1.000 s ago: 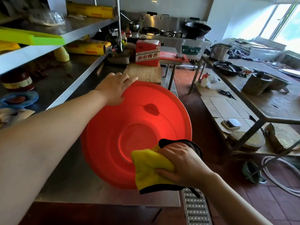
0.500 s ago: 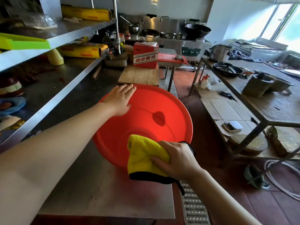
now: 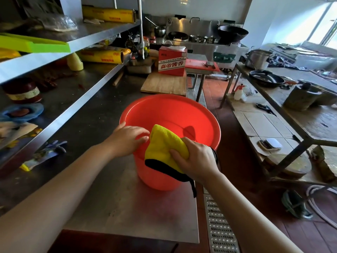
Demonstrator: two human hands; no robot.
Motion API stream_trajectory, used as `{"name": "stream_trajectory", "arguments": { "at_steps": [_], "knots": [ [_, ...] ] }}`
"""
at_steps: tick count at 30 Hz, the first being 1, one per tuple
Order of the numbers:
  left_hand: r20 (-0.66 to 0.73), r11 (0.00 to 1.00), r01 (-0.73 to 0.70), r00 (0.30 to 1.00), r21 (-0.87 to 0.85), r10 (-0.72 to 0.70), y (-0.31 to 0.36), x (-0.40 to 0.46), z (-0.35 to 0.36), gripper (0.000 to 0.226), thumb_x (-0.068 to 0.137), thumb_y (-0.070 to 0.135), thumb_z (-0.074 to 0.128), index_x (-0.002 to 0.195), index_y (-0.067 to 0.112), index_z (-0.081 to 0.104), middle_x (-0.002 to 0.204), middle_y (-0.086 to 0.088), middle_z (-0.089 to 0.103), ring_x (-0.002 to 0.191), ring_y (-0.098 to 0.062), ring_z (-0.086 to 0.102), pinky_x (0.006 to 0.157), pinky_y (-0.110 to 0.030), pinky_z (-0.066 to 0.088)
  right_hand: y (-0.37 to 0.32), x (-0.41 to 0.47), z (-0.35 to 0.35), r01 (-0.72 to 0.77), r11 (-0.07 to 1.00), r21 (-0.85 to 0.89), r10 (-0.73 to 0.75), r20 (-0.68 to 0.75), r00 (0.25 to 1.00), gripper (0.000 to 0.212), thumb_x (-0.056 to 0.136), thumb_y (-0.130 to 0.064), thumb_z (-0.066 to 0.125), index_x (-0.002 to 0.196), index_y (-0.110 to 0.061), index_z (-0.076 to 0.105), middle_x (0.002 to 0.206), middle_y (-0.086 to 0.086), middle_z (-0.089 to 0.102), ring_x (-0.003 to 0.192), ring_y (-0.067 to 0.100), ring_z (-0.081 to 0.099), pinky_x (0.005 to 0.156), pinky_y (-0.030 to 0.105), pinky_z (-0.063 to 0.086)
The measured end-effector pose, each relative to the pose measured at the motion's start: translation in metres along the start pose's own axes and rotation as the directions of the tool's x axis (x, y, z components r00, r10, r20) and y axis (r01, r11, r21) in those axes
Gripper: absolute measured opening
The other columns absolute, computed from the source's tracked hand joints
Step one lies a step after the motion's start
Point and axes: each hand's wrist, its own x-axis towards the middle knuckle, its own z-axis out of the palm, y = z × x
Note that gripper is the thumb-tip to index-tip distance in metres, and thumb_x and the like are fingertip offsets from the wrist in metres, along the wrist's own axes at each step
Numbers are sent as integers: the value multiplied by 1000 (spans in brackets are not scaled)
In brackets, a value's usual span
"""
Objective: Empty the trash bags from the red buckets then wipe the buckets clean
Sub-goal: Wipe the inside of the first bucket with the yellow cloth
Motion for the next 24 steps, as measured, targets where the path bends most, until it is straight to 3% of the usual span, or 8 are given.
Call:
{"name": "stream_trajectory", "arguments": {
  "at_steps": [2,5,7,10,13,20,24],
  "knots": [
    [-62,997,-25,998,-75,20,6,-16,10,68,77,65,19,117,33,65,119,14,64,125,-13,51,119,-50,6,-3,3,3,-4,1000,-12,3,-19,1000,48,83,-66,44,77,-19,54,65,-4,58,58,22,58,50,33,40],
    [-182,991,-54,983,-124,31,18,-30,25,36,83,46,29,85,36,64,87,15,60,101,-16,59,118,-55,15,-3,4,7,-17,1000,-11,17,-64,998,46,83,-64,45,74,-19,51,62,-4,56,56,22,58,49,32,38],
    [-313,984,-93,949,-154,40,26,-36,37,27,85,38,34,73,34,58,79,13,58,92,-17,59,116,-55,21,-2,3,7,-39,999,-14,37,-80,996,45,83,-64,44,73,-20,49,60,-6,54,55,22,57,49,31,35],
    [-424,984,-92,906,-155,18,26,-40,59,42,88,43,32,81,20,67,91,6,63,101,-20,59,117,-50,15,-4,1,7,-67,998,-21,65,-94,993,44,83,-64,43,79,-21,52,60,-7,53,56,22,58,51,29,30],
    [-488,982,-102,873,-156,13,19,-38,72,44,91,39,33,89,13,68,95,1,62,102,-22,57,118,-49,12,-7,-1,7,-80,997,-7,79,-137,987,43,83,-61,47,100,-23,57,64,-5,62,58,23,61,54,26,31],
    [-643,985,-135,765,-111,32,10,-26,78,30,94,27,38,74,13,54,75,2,48,81,-18,45,113,-56,19,0,2,10,29,998,-48,-33,-91,995,41,83,-61,52,86,-21,60,71,-8,62,68,19,62,61,30,41],
    [-682,984,-156,729,-88,54,2,-17,77,26,96,24,34,71,26,40,71,9,35,72,-13,32,106,-62,31,3,-1,7,105,992,-64,-109,-61,992,50,78,-68,55,88,-19,62,71,-7,63,67,20,62,59,32,46]
  ]
}}
